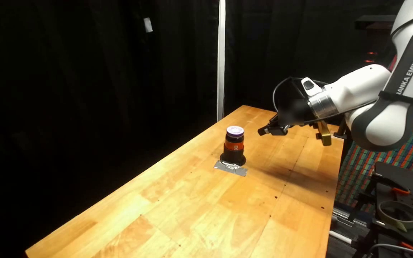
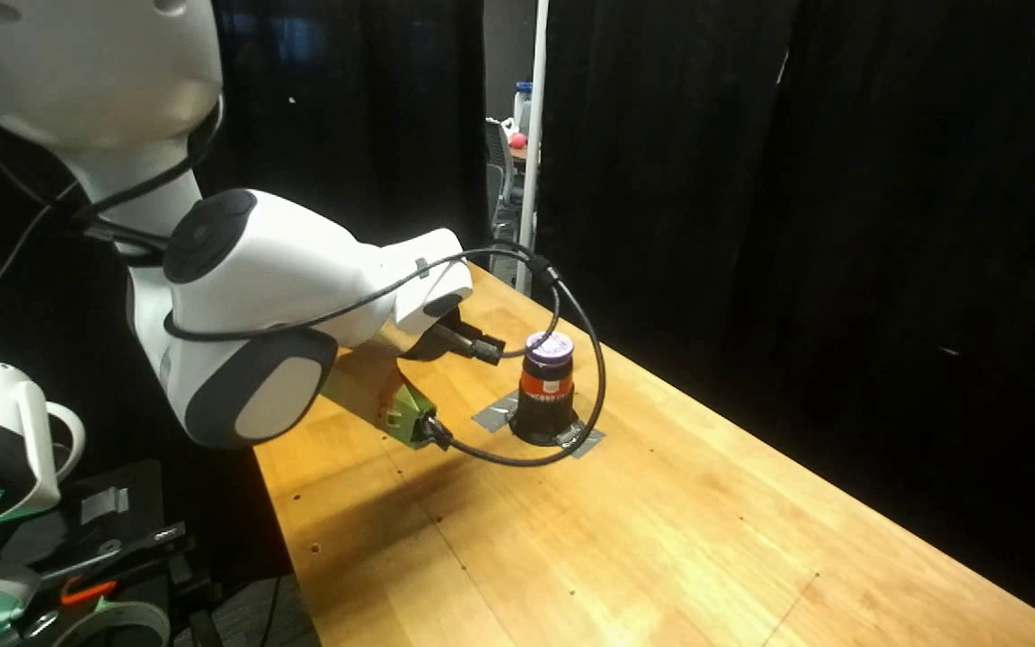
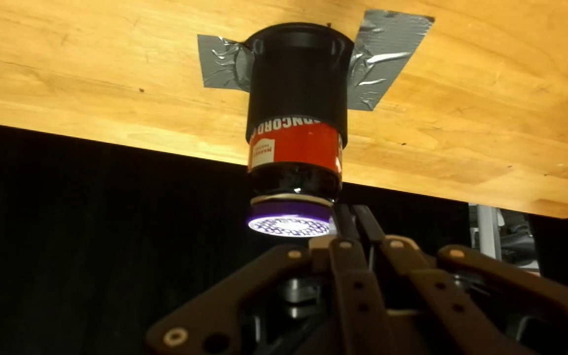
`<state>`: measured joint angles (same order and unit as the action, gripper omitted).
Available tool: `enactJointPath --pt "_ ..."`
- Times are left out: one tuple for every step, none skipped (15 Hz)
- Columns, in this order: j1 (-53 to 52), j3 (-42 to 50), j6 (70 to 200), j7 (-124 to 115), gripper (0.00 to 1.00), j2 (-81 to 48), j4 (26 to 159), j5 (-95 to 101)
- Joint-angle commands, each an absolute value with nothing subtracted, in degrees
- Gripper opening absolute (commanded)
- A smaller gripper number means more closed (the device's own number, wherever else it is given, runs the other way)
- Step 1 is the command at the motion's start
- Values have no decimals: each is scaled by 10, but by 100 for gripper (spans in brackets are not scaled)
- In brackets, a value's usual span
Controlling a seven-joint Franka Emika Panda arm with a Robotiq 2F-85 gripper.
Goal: Put the rubber band around the base of the cup
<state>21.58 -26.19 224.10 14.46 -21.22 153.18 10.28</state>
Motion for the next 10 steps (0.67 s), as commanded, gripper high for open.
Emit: enactJointPath --pt "133 -142 2318 107 8 -232 1543 169" --pt "116 -120 2336 107 8 -241 1541 175" --pt "102 -103 2350 105 8 -249 1540 180" --pt "91 -90 2358 102 8 -253 1539 183" --pt "83 -81 2357 95 8 -254 1541 188" --pt "77 -73 2346 87 12 -251 1542 194" --pt "72 -68 2307 72 34 -236 1549 194" --pt "66 -63 2258 63 36 -217 1556 192" --pt "71 -63 2194 43 37 -197 1563 210" --pt "67 -60 2146 45 45 -178 1570 205"
